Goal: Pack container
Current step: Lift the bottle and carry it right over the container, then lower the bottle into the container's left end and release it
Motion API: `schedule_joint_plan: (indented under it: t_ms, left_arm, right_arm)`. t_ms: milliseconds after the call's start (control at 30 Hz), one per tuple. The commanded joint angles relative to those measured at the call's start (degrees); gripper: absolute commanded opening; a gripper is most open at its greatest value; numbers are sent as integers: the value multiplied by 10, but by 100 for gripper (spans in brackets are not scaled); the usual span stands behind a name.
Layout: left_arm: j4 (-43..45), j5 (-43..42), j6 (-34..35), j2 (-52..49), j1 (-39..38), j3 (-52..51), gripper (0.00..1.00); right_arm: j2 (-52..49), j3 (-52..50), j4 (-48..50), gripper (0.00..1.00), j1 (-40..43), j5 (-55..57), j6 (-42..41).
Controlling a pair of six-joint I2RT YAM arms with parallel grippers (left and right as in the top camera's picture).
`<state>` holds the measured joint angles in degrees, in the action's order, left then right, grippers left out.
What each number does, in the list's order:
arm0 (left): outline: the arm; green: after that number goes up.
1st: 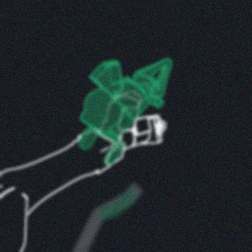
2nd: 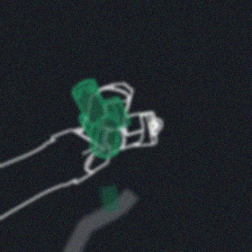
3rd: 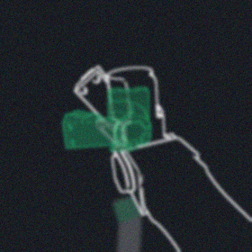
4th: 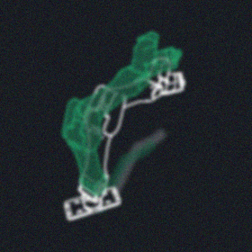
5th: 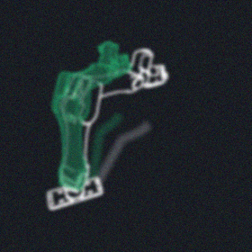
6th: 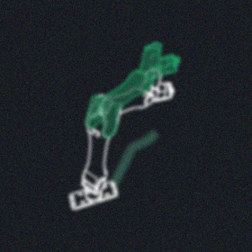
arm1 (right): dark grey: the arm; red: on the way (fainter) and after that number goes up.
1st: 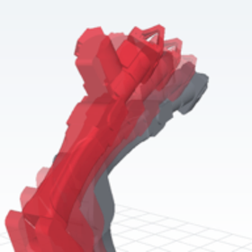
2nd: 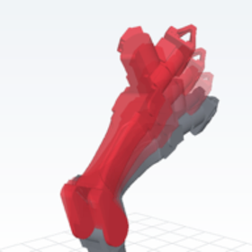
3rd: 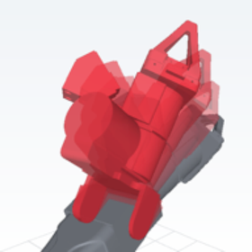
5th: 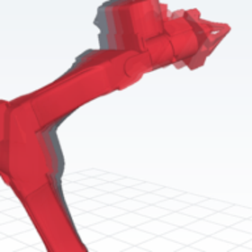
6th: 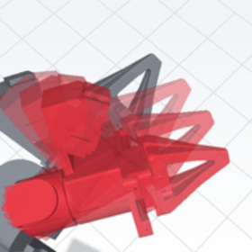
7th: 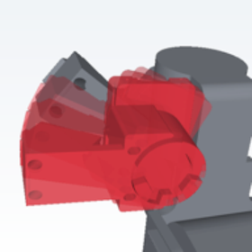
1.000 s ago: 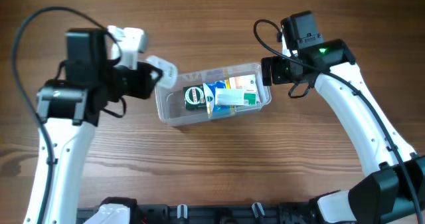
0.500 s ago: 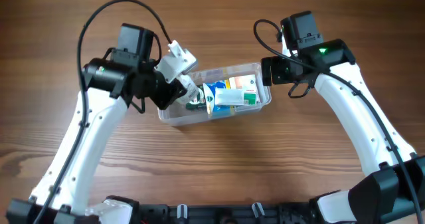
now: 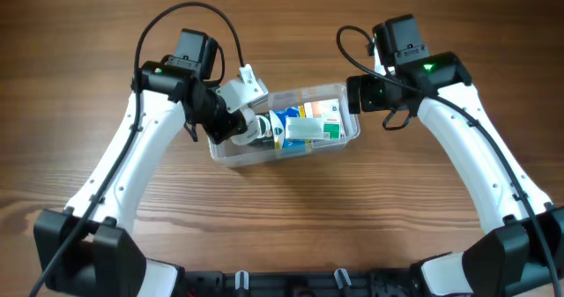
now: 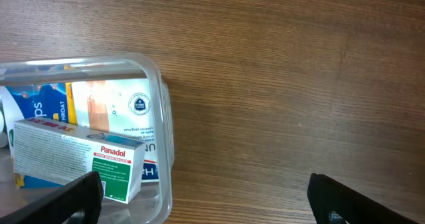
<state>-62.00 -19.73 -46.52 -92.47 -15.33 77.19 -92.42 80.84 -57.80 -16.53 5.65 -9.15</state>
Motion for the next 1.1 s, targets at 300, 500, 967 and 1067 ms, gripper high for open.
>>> schedule_joint_plan:
  t_ms: [300,500,967,1067]
  left_arm:
    - [-7,-60,-43,-55,-3,4,31]
    - [-4,-60,-43,-66,-3,4,32]
    - [10,-64,-43,-95,-13,4,30]
    - [14,-64,-43,-96,-23,4,31]
  right_arm:
    - [-7,9,2,100,2,7,1]
    - [-7,9,2,100,2,7,2]
    - [-7,9,2,100,2,7,2]
    - [-7,9,2,100,2,7,1]
